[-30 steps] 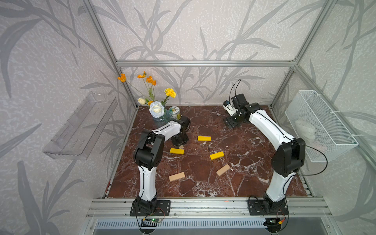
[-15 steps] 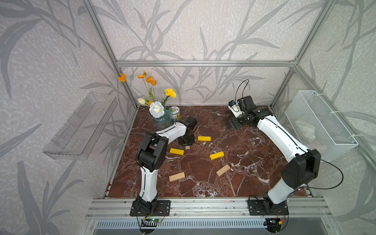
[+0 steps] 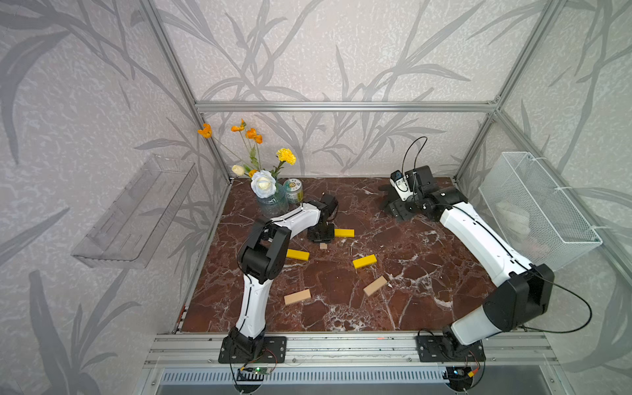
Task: Assemble the number 6 with building blocks
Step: Assemble the building block at the center of the board.
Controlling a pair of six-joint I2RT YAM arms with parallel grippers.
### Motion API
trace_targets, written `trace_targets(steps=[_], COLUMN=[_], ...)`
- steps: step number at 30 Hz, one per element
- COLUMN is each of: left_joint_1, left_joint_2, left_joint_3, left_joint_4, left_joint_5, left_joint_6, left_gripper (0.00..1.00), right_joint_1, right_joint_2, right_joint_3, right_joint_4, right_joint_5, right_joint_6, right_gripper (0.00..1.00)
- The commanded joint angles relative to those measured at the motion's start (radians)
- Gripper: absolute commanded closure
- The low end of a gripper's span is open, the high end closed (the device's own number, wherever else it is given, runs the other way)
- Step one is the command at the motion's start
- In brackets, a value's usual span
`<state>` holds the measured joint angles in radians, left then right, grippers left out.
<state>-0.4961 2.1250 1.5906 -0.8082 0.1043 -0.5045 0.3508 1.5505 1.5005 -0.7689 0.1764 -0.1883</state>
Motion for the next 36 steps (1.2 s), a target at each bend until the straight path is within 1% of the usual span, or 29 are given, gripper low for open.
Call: trace_targets(steps=[1,6,13,36], left_joint_1=[-0.006,-0.007,-0.021,-0.054], left_joint_2=[0.03,0.055,0.055,0.039], left_joint_3=[0.036,0.064,0.071,0.032], left_joint_4=[-0.02,-0.032,-0.044,-0.045], left_joint_5=[0.019,0.037,0.045,0.035], left_joint_6=[0.023,0.029,0.034,0.026], left_gripper=[0.89,0.89,0.89,0.89], right_joint_1=[-0.006,-0.008,-0.011,-0.015], right_joint_2=[-0.039,-0.043,-0.05,-0.076], right_joint_3=[-0.016,-0.02,-0.029,-0.066], right_joint_4=[0.022,0.025,0.035,0.052], right_joint_5=[0.031,0.039,0.05,0.059], right_joint_6=[0.012,0.01,0.009,0.01], right_gripper=[0.12,0.12,0.12,0.12])
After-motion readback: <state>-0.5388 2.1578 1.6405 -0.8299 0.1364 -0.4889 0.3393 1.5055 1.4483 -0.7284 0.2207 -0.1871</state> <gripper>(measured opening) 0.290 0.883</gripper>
